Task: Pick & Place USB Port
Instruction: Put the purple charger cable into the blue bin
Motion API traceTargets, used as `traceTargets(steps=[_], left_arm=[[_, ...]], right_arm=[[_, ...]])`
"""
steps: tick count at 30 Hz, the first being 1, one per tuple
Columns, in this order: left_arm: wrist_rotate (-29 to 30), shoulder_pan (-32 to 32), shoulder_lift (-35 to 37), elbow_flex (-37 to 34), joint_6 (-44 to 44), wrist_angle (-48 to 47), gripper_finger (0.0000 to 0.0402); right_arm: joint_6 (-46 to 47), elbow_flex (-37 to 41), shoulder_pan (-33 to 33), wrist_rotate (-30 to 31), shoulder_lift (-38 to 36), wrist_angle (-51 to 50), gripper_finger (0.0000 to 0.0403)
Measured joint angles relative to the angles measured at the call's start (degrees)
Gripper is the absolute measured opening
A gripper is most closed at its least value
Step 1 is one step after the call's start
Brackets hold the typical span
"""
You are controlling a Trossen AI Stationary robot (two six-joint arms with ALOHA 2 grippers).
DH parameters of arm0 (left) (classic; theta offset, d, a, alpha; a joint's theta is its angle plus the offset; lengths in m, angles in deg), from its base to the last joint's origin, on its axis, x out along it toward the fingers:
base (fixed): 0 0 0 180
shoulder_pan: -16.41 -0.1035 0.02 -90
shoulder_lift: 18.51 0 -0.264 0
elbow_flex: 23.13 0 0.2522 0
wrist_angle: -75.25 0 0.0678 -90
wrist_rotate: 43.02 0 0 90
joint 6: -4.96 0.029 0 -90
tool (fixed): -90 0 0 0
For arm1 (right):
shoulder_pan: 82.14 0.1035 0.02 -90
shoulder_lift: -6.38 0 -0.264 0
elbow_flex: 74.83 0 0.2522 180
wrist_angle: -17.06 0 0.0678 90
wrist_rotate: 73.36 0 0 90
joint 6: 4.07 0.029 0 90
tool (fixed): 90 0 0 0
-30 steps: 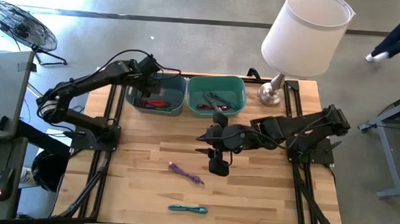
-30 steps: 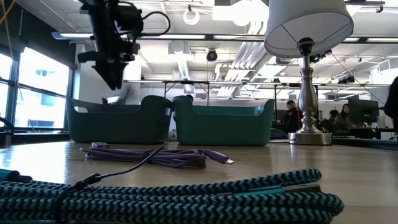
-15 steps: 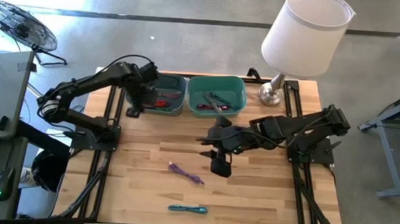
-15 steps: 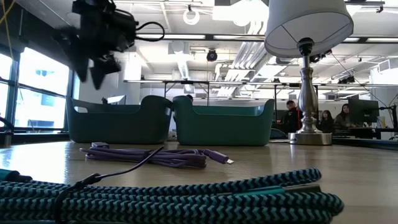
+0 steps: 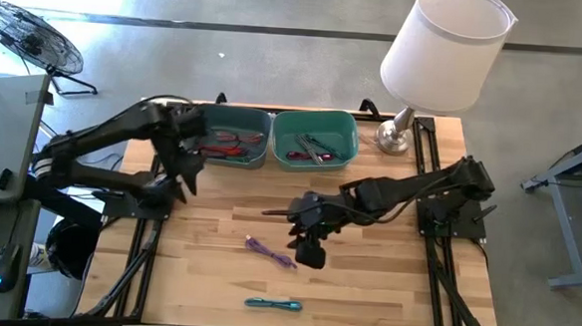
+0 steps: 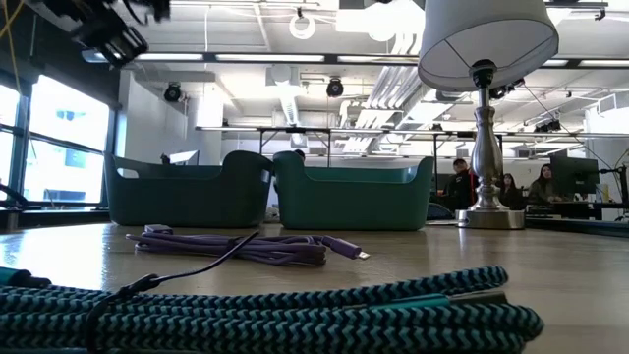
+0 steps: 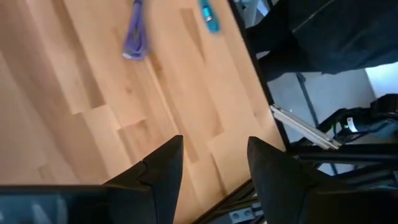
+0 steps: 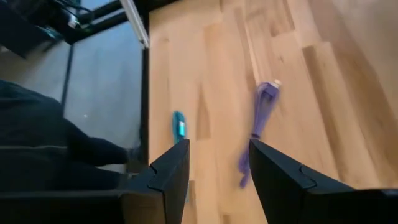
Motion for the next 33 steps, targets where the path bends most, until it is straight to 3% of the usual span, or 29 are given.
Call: traceTargets(steps=[7,14,17,24,33], left_arm=[[1.7,8.9,14.0,0.0,-16.6,9.8,0.0174],[16.8,14.0,27.1,0.0,-29.3,25.3,0.0174],[20.5,14.5,31.0,0.1,-31.2,29.0,0.0174],[22.0,14.4,34.2,-1.1,-31.3,31.0,0.0174],[14.9,14.4,37.1,-14.7,-32.8,44.5,0.0174]], right_arm=[[1.0,0.0,0.0,-0.3,3.1,0.8,0.0156],[2.8,0.0,0.5,1.9,8.8,-0.5,0.0156],[2.5,0.0,1.1,4.8,10.9,-0.4,0.0156],[3.6,0.0,1.6,10.2,12.4,0.2,0.0156],[4.4,0.0,1.9,12.0,12.6,1.1,0.0156]])
